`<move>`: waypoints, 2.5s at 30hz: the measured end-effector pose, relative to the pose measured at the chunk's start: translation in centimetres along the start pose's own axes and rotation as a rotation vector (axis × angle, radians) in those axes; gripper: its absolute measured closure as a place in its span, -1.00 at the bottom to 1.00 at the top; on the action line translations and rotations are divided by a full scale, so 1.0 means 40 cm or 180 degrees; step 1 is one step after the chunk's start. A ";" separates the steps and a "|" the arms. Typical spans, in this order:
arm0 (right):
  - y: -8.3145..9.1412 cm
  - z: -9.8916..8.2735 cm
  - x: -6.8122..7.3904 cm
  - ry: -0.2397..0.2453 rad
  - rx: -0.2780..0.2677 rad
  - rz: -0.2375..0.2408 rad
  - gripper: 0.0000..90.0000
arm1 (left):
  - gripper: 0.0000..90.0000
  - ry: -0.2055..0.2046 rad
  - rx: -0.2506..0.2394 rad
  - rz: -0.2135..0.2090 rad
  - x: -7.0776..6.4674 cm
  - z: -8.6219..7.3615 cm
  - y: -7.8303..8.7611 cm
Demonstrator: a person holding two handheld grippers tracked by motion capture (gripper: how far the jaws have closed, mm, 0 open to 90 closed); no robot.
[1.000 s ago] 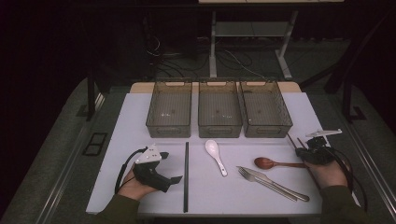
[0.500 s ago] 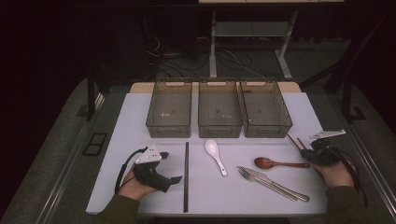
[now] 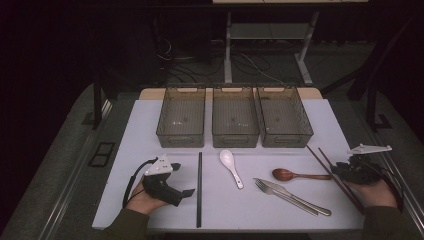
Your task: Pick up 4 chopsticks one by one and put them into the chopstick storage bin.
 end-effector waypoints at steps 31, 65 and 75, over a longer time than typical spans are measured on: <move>0.016 -0.063 -0.032 -0.0130 0.0171 0.0107 0.88 | -1.00 0.0006 0.0000 0.0009 -0.002 0.000 -0.001; 0.085 0.050 -0.027 -0.0222 -0.0622 0.0259 0.89 | -1.00 0.0010 0.0012 -0.0027 0.002 -0.007 0.003; 0.097 0.114 0.002 -0.0138 -0.0846 0.0360 0.89 | -1.00 0.0019 -0.0009 -0.0001 0.008 -0.022 0.015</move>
Point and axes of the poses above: each handheld gripper's, and its own axes: y roughly backward along the jaws, z roughly out of its top, x roughly to its left, the point moved 2 cm from there along -y, roughly forward along the jaws, and after that the axes turned 9 degrees about z, right-handed, at the moved point
